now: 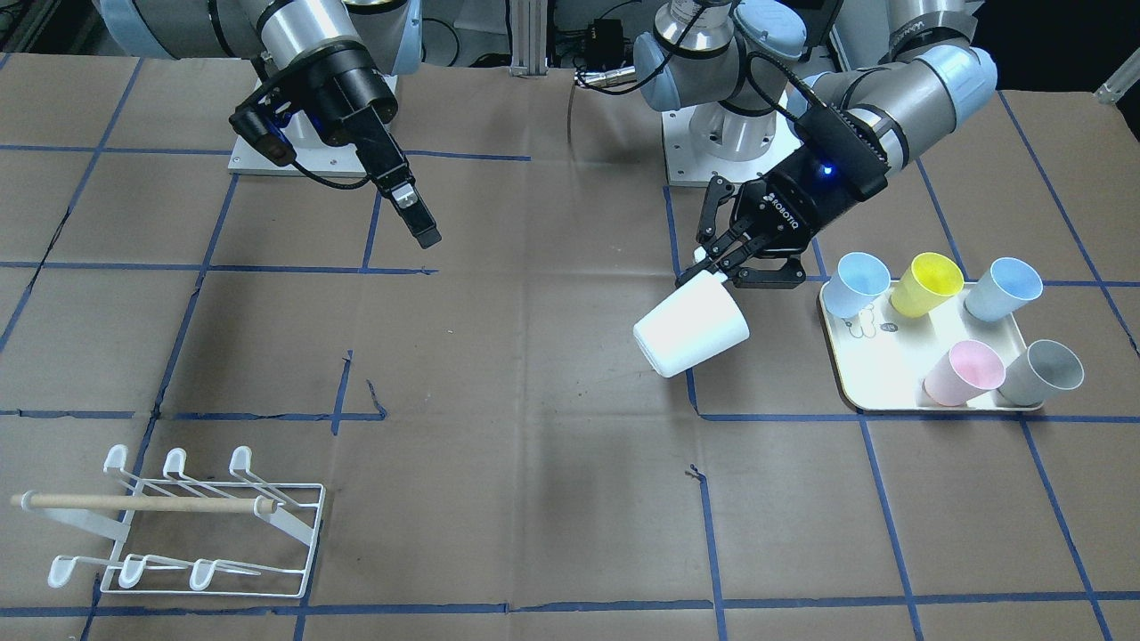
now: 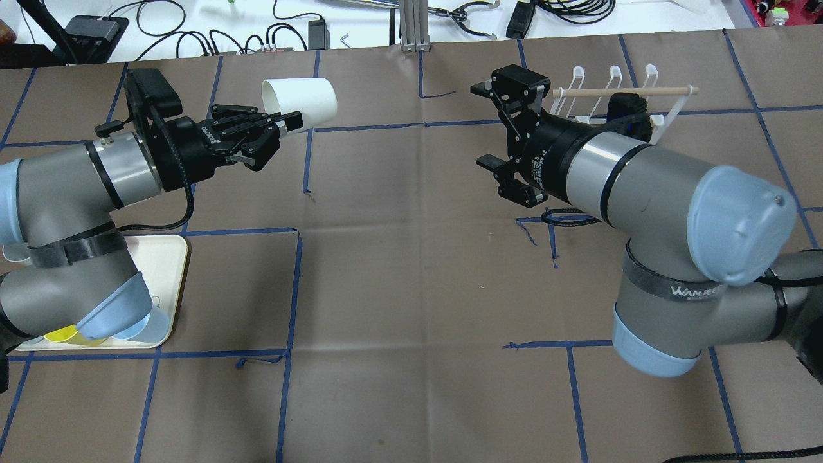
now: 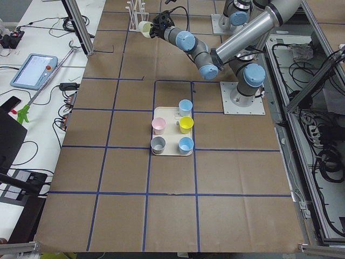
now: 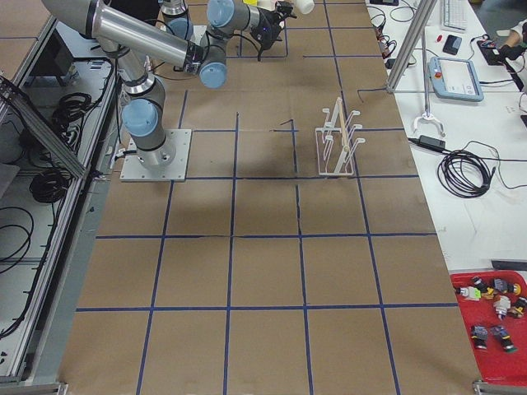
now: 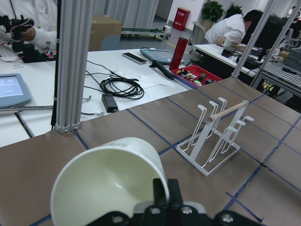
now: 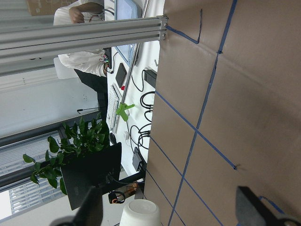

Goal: Transfer IKEA cup to right arm and place on rack

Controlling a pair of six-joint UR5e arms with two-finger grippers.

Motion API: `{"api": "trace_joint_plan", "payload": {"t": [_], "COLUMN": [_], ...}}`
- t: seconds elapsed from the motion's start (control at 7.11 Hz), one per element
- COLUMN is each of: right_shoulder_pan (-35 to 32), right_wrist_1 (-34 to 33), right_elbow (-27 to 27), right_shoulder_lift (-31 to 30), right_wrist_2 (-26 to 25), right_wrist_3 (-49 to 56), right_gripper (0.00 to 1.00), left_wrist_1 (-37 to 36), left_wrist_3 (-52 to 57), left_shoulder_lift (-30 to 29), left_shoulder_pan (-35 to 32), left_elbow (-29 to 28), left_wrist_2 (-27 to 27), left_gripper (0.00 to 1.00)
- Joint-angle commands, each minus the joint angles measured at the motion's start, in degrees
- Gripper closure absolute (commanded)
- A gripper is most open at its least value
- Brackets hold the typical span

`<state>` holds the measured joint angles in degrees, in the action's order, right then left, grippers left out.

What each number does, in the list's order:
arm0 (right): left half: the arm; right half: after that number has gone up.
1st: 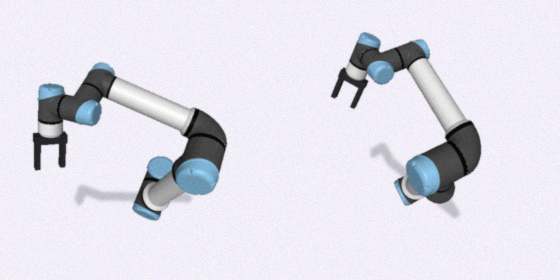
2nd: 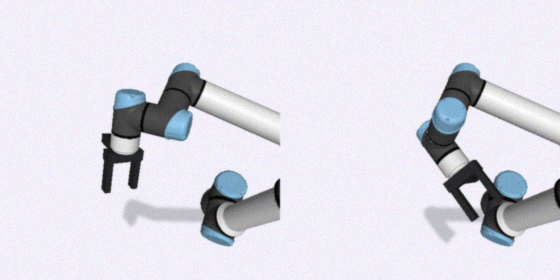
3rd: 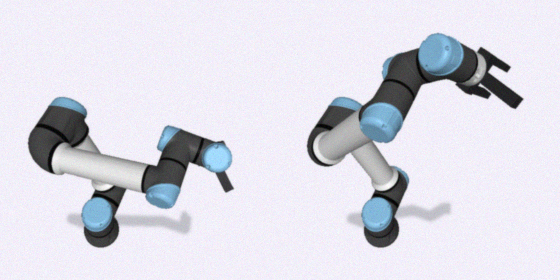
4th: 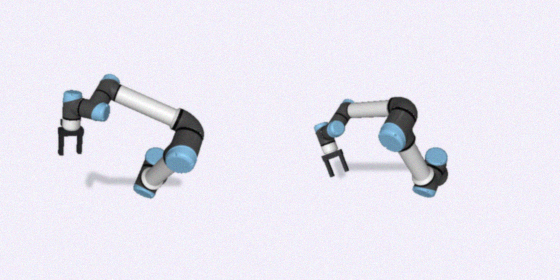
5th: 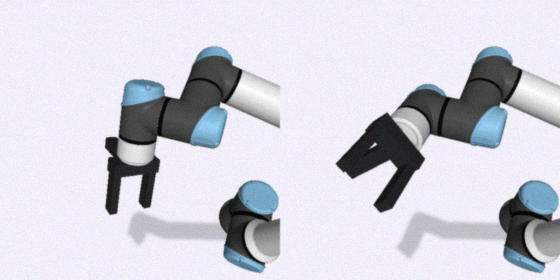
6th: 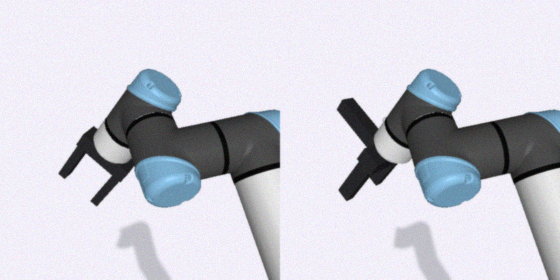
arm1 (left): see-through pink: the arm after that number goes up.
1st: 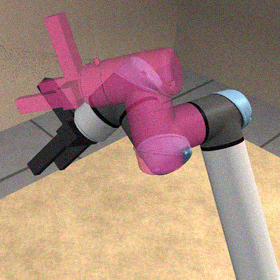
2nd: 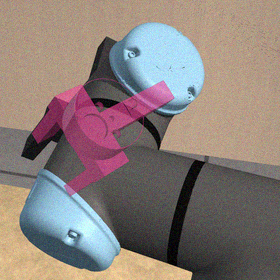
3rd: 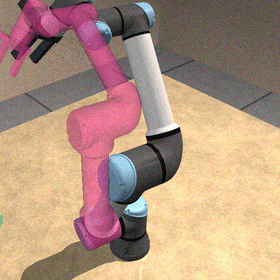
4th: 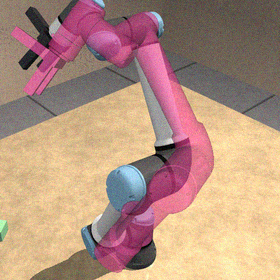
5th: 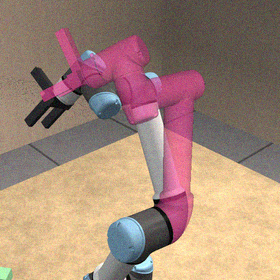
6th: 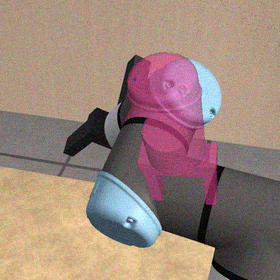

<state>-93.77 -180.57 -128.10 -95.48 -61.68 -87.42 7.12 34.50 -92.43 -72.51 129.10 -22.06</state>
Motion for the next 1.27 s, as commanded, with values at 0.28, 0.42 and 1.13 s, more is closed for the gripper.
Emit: {"api": "trace_joint_plan", "payload": {"t": [0.28, 0.42, 1.13], "right_shoulder_pan": [-3.34, -3.7, -6.32], "right_wrist_1": [-10.51, -10.42, -10.42], "right_elbow": [1.35, 1.71, 6.17], "right_shoulder_lift": [9.07, 10.3, 15.74], "right_wrist_2": [0.86, 1.21, 1.04], "right_wrist_3": [-13.03, -13.21, -12.42], "right_gripper": [0.0, 0.0, 0.0], "left_wrist_1": [-32.07, -33.56, -33.83], "left_wrist_3": [-17.19, -19.88, -19.91], "left_shoulder_lift": [-12.75, -12.51, -12.69], "left_shoulder_pan": [-7.9, -7.91, -8.08], "left_elbow": [-0.07, -0.07, 0.19], "left_wrist_2": [-0.17, -0.18, -0.18], "left_gripper": [0.95, 0.94, 0.93]}}
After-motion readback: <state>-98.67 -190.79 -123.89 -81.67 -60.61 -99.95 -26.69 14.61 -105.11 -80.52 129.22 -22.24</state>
